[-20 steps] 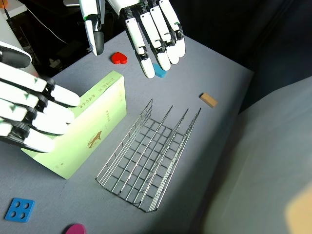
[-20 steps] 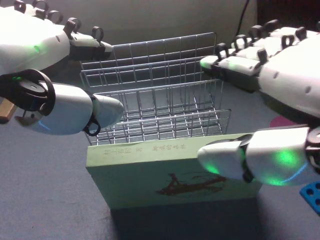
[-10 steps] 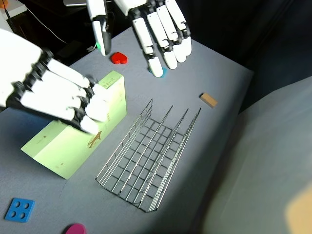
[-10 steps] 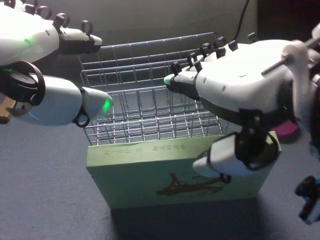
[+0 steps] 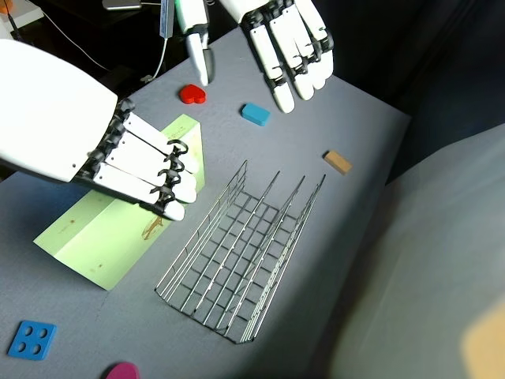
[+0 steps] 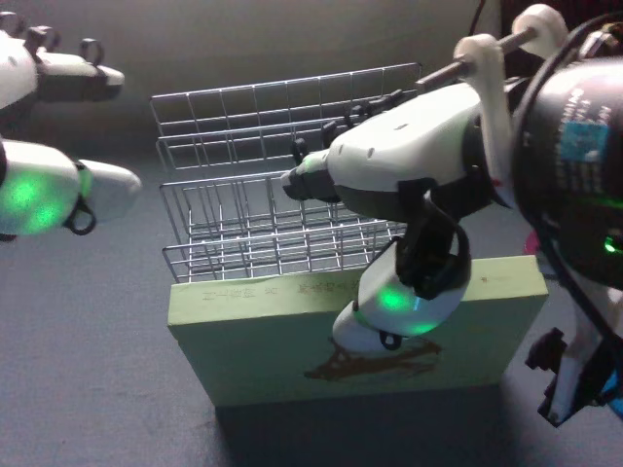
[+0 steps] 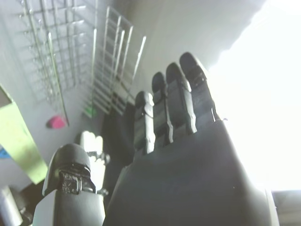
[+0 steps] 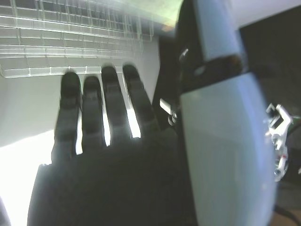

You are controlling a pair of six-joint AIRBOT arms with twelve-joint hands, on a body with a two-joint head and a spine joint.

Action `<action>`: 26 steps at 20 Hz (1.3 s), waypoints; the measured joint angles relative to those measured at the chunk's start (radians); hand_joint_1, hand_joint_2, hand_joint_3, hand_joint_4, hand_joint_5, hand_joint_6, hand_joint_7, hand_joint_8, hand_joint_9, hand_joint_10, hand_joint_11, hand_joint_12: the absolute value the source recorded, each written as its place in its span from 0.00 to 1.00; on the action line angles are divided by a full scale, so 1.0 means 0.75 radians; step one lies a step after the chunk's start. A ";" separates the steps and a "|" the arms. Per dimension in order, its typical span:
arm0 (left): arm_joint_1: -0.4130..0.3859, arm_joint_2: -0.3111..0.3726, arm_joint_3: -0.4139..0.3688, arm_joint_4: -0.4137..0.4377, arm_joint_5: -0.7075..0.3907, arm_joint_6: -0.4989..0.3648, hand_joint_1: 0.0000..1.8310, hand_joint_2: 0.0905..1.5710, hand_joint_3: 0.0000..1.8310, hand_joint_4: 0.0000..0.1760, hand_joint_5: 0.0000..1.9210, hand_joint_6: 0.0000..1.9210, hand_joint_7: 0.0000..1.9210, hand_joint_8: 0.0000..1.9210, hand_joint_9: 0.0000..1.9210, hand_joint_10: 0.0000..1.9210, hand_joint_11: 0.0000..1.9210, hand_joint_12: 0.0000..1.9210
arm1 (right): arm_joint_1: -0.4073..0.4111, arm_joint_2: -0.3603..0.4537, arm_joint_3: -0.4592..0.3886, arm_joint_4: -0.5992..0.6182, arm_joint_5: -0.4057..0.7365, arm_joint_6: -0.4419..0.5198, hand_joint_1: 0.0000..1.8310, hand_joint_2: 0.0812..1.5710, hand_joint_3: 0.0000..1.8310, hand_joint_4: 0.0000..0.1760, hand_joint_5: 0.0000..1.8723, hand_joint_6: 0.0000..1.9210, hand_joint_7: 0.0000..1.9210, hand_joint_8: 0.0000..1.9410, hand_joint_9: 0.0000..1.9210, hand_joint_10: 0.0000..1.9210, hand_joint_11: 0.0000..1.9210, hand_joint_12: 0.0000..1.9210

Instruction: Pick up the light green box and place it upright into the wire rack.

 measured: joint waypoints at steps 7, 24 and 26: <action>-0.001 0.048 -0.001 0.000 0.001 0.011 0.05 0.76 0.00 0.58 0.10 0.00 0.12 0.00 0.10 0.00 0.00 0.28 | -0.054 -0.054 0.045 0.054 -0.012 -0.042 0.46 0.62 0.00 0.00 0.05 0.00 0.05 0.00 0.01 0.00 0.00 0.18; -0.002 0.048 0.010 0.001 0.012 0.045 0.06 0.76 0.00 0.58 0.10 0.00 0.13 0.00 0.11 0.00 0.00 0.31 | -0.133 -0.120 0.137 -0.012 0.024 -0.082 0.52 0.68 0.00 0.00 0.19 0.01 0.23 0.00 0.19 0.01 0.00 0.55; -0.002 0.048 0.009 0.000 0.013 0.045 0.06 0.76 0.00 0.58 0.10 0.00 0.13 0.00 0.11 0.00 0.00 0.31 | -0.140 -0.120 0.138 -0.022 0.024 -0.082 0.55 0.69 0.00 0.00 0.26 0.01 0.30 0.01 0.26 0.02 0.03 0.64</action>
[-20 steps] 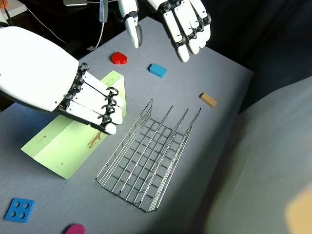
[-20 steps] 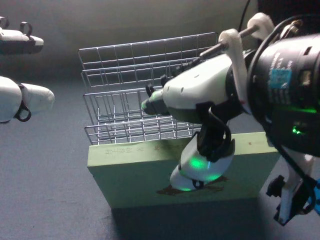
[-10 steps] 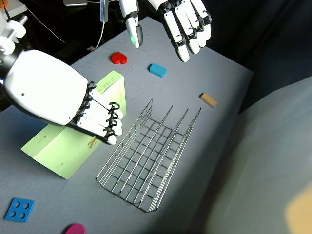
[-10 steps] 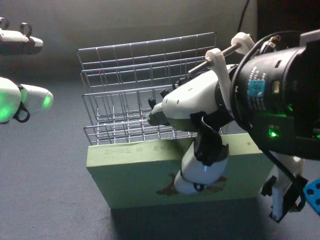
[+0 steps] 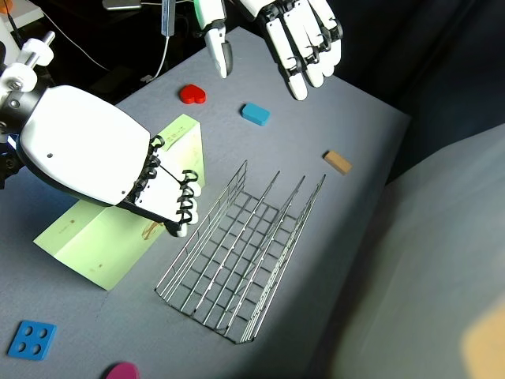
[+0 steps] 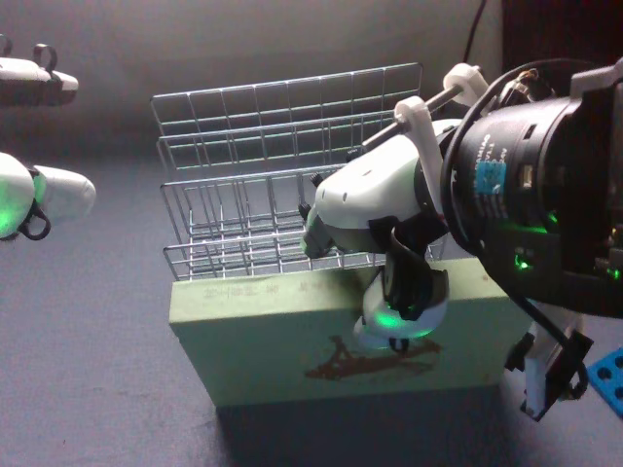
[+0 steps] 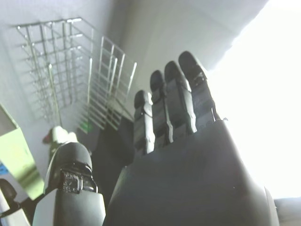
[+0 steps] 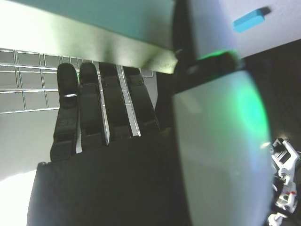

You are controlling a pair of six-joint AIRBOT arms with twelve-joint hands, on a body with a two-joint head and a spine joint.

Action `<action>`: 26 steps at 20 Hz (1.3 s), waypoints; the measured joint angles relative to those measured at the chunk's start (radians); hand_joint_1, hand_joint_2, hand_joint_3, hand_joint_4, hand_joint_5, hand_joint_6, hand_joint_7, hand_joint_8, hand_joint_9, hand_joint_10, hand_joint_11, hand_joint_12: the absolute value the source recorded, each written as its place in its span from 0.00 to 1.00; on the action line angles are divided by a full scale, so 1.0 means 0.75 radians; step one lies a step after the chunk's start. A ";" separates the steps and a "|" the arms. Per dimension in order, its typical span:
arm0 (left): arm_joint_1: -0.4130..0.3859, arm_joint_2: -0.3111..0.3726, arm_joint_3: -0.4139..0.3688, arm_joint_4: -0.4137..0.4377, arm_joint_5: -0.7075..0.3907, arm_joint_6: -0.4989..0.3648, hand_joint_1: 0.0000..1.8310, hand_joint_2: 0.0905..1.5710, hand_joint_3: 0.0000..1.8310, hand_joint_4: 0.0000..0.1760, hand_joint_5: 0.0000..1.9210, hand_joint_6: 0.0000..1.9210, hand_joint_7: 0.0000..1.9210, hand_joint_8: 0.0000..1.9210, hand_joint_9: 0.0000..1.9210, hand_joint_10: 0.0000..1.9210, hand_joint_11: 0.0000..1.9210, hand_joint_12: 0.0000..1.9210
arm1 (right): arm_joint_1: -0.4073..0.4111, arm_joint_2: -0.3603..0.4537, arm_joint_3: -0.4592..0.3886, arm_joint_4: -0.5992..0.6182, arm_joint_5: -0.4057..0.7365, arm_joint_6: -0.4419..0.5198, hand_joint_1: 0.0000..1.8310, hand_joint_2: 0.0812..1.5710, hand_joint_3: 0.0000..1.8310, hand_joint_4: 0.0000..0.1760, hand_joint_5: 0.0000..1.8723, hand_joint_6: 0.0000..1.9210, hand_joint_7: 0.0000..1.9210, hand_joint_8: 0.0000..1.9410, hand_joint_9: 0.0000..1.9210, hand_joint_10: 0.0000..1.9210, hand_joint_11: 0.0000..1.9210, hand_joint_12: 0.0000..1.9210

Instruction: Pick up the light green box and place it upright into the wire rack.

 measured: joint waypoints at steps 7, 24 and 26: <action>0.000 0.000 0.000 -0.003 0.022 0.000 0.06 0.77 0.00 0.58 0.10 0.00 0.13 0.00 0.11 0.00 0.00 0.32 | -0.001 0.009 -0.001 -0.008 0.006 0.001 0.65 0.74 0.00 0.00 0.41 0.62 0.48 0.60 0.40 0.50 0.30 0.79; -0.061 -0.009 -0.001 -0.039 0.130 0.192 0.08 0.76 0.00 0.58 0.11 0.00 0.14 0.00 0.13 0.00 0.00 0.34 | 0.343 0.144 -0.082 -0.103 0.033 -0.104 0.65 0.74 0.00 0.00 0.41 0.63 0.48 0.63 0.40 0.64 0.33 0.82; -0.095 -0.011 0.000 -0.087 0.154 0.274 0.08 0.76 0.00 0.58 0.11 0.00 0.14 0.00 0.13 0.00 0.00 0.35 | 0.350 0.127 -0.055 -0.126 0.054 -0.085 0.65 0.74 0.00 0.00 0.41 0.63 0.48 0.64 0.40 0.64 0.33 0.83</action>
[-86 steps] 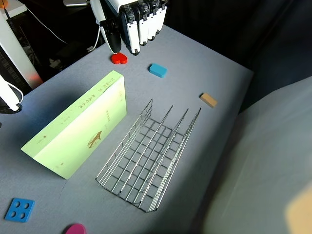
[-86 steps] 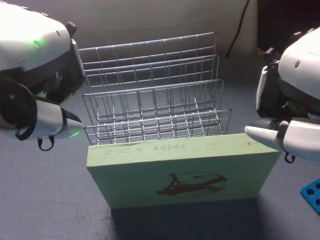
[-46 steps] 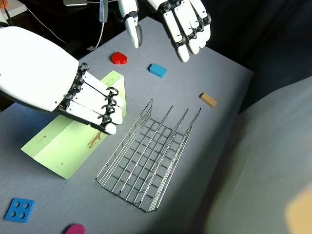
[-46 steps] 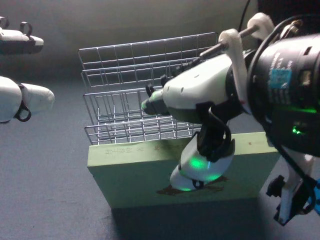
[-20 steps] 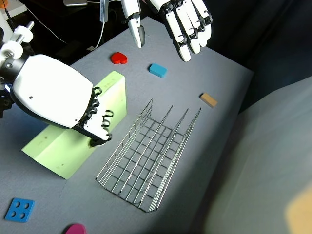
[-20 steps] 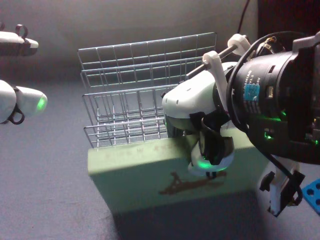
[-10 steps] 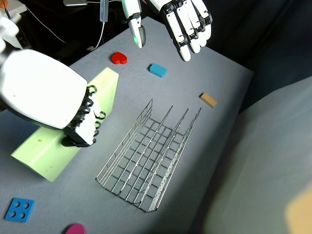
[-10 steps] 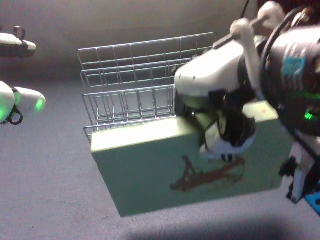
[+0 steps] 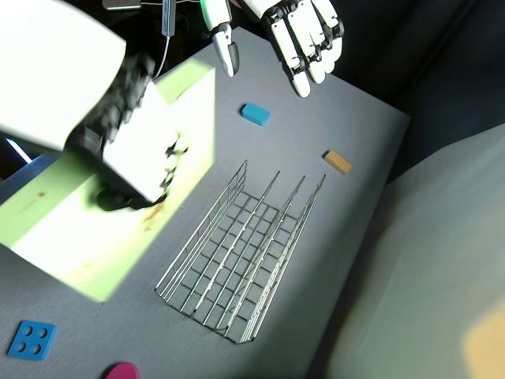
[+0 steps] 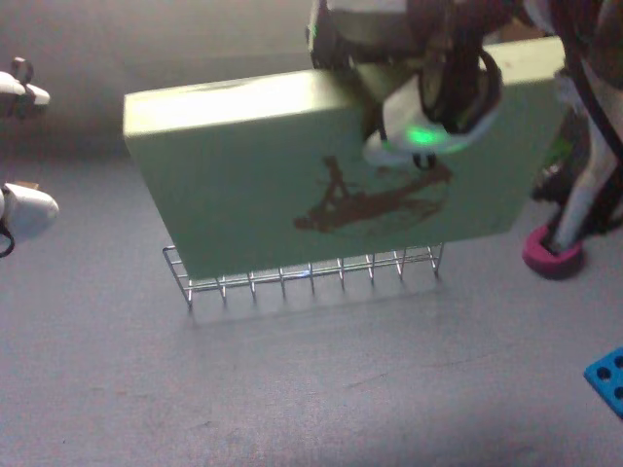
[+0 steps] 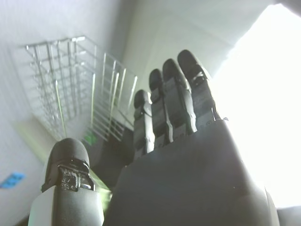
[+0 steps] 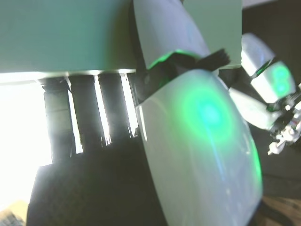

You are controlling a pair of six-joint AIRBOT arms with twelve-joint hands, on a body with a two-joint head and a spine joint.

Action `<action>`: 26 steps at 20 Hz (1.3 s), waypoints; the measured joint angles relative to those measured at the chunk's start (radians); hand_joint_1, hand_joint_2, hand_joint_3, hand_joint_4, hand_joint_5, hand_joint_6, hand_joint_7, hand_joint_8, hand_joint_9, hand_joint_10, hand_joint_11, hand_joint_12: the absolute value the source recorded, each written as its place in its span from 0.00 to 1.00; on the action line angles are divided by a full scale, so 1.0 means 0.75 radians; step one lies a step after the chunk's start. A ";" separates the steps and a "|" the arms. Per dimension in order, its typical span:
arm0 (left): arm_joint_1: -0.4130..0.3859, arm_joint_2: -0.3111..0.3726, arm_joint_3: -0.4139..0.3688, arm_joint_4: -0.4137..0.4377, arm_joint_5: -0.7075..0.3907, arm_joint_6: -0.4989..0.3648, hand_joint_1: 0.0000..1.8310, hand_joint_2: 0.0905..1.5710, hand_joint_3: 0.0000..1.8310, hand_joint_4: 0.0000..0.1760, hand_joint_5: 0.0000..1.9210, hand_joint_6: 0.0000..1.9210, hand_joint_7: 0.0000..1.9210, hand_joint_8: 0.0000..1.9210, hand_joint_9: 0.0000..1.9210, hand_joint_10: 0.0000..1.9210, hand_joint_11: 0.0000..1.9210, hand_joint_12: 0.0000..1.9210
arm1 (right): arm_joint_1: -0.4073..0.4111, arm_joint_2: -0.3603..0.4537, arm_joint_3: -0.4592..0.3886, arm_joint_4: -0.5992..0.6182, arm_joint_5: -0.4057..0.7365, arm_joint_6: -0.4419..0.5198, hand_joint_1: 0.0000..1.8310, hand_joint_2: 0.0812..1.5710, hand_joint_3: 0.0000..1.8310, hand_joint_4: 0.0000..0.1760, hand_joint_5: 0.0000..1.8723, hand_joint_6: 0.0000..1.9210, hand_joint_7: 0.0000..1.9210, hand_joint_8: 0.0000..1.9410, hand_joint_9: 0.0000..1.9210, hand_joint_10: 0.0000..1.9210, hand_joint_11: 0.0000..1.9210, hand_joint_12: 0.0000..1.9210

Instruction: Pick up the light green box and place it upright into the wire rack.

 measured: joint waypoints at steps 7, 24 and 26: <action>-0.002 -0.008 0.001 -0.011 0.016 0.001 0.08 0.77 0.00 0.58 0.10 0.00 0.14 0.00 0.13 0.00 0.00 0.34 | -0.018 -0.157 0.200 -0.044 0.063 0.069 0.72 0.74 0.00 0.00 0.41 0.61 0.48 0.59 0.41 0.74 0.35 0.83; 0.027 -0.008 0.001 -0.011 -0.013 -0.056 0.08 0.77 0.00 0.58 0.11 0.00 0.14 0.00 0.13 0.00 0.00 0.36 | -0.144 -0.263 0.311 -0.226 0.148 0.158 0.74 0.74 0.00 0.00 0.40 0.62 0.48 0.58 0.40 0.78 0.33 0.82; 0.027 -0.008 0.001 -0.010 -0.014 -0.060 0.08 0.77 0.00 0.58 0.11 0.00 0.14 0.00 0.13 0.00 0.00 0.36 | -0.154 -0.269 0.323 -0.227 0.155 0.158 0.74 0.74 0.00 0.00 0.40 0.62 0.48 0.58 0.39 0.78 0.34 0.83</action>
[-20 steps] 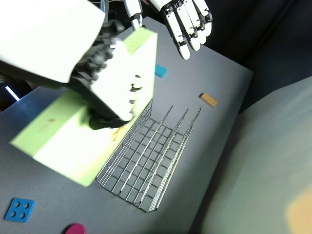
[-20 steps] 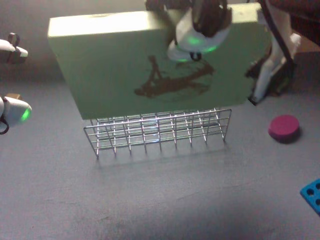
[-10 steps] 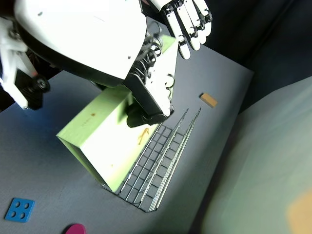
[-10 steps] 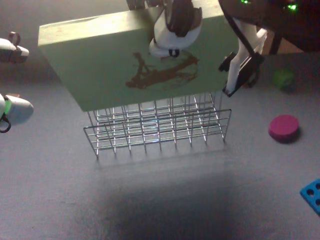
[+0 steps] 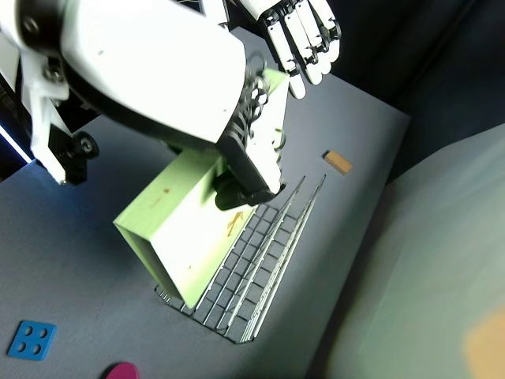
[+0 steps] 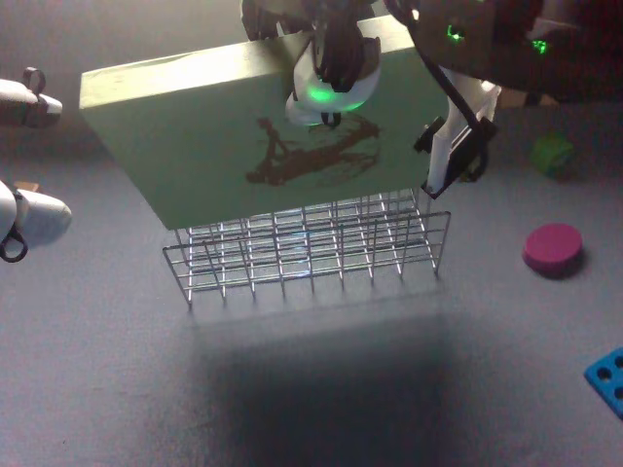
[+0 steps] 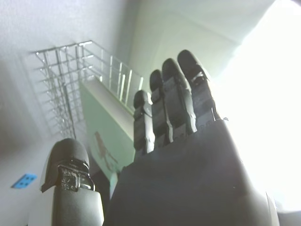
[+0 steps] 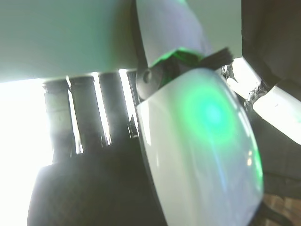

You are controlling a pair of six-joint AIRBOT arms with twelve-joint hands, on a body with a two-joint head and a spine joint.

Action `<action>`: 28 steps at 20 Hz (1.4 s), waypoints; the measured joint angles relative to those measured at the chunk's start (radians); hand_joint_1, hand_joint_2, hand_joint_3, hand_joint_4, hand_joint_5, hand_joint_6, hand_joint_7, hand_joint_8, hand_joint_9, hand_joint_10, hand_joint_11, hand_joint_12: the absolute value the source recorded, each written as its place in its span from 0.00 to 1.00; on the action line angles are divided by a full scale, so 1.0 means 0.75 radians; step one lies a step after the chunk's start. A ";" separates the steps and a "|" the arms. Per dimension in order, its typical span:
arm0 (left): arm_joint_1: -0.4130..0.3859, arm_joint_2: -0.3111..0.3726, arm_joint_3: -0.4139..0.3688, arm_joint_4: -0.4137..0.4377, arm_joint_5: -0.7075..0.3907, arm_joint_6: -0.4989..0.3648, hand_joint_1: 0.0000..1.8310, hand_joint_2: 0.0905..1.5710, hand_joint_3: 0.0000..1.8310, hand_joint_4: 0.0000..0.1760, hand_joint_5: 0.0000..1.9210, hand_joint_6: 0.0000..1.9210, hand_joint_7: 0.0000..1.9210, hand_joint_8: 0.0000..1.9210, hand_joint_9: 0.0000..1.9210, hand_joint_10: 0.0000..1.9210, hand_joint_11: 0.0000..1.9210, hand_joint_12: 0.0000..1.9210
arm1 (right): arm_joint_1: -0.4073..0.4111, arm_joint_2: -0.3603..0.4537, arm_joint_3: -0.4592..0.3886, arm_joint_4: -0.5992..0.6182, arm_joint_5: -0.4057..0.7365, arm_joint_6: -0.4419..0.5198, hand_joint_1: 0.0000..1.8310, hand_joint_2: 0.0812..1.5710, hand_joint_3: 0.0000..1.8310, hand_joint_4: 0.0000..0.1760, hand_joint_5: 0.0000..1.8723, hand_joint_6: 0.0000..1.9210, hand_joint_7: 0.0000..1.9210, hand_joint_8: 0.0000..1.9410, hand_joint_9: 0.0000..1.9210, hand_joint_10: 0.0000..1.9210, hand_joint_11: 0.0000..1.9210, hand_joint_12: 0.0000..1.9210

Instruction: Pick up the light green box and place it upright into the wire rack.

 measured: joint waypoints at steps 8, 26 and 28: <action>0.000 0.000 0.000 0.000 -0.003 -0.004 0.08 0.77 0.00 0.58 0.11 0.00 0.14 0.00 0.13 0.00 0.00 0.35 | -0.048 -0.005 0.024 -0.005 0.050 0.008 0.74 0.75 0.00 0.00 0.39 0.63 0.47 0.59 0.39 0.79 0.33 0.84; 0.000 0.001 0.002 0.004 -0.001 -0.022 0.09 0.77 0.00 0.58 0.10 0.00 0.14 0.00 0.14 0.00 0.00 0.36 | -0.207 -0.044 0.166 -0.019 0.150 0.194 0.74 0.75 0.00 0.00 0.39 0.63 0.47 0.59 0.39 0.79 0.33 0.84; 0.000 0.000 -0.001 0.005 -0.002 -0.028 0.08 0.77 0.00 0.58 0.10 0.00 0.14 0.00 0.13 0.00 0.00 0.35 | -0.219 -0.047 0.180 -0.026 0.150 0.197 0.74 0.75 0.00 0.00 0.39 0.62 0.47 0.59 0.38 0.79 0.33 0.84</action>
